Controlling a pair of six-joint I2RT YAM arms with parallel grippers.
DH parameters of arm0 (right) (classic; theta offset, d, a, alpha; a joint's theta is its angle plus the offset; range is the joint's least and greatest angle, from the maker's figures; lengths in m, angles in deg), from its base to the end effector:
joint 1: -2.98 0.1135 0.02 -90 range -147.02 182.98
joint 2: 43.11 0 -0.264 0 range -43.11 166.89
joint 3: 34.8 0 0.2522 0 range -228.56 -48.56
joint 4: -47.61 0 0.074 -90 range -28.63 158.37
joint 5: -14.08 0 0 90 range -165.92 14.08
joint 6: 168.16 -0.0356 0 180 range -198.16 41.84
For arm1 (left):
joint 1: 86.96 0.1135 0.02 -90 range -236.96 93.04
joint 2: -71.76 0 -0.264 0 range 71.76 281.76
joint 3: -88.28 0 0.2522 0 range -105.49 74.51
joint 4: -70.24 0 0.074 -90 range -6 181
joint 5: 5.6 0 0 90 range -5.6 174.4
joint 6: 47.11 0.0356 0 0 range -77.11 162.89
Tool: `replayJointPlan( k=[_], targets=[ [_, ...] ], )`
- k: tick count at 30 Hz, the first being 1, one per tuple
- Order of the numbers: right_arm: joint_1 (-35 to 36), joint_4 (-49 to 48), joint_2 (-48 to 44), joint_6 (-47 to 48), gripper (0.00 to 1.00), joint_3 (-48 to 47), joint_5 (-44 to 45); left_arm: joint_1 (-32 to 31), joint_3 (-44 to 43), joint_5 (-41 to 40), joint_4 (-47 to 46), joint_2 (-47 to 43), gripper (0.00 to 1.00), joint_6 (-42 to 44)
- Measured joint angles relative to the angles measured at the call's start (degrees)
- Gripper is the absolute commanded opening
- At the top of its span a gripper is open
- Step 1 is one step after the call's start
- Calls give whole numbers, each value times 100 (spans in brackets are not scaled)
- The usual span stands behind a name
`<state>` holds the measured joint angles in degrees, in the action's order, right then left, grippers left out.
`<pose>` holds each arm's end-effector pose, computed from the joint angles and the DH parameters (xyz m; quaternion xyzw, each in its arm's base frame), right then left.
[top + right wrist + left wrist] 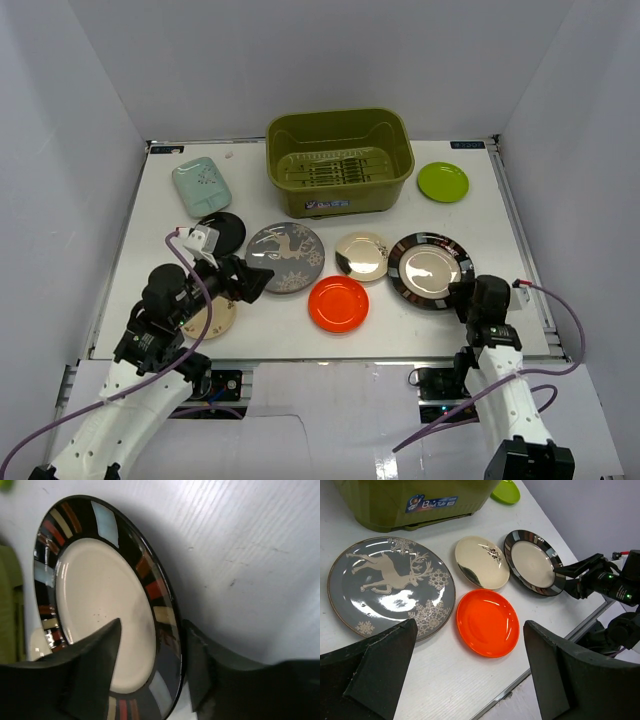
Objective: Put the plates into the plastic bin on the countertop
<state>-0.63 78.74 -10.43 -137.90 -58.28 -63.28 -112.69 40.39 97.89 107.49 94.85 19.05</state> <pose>0.1289 -0.0159 0.1454 0.5130 0.7434 0.1082 0.4154 0.0974 -0.0562 0.2994 0.0863 0.7729 -0.3439 0.5263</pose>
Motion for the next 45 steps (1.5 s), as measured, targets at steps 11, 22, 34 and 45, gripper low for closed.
replayJointPlan(
  k=[11,22,34,45],
  targets=[
    [-50,-181,-1679,-828,8,640,-487,-7,-164,-492,0,1080,98,-234],
    [-50,1438,-944,1121,8,-2068,87,17,-1655,-994,-483,3460,97,-809],
    [-55,179,415,1834,8,-4172,-1598,2476,-2673,-614,-1143,5451,91,-1464],
    [710,-1414,4153,1705,8,-5917,-3233,4002,-3545,-540,-1403,7646,79,-1818]
  ],
)
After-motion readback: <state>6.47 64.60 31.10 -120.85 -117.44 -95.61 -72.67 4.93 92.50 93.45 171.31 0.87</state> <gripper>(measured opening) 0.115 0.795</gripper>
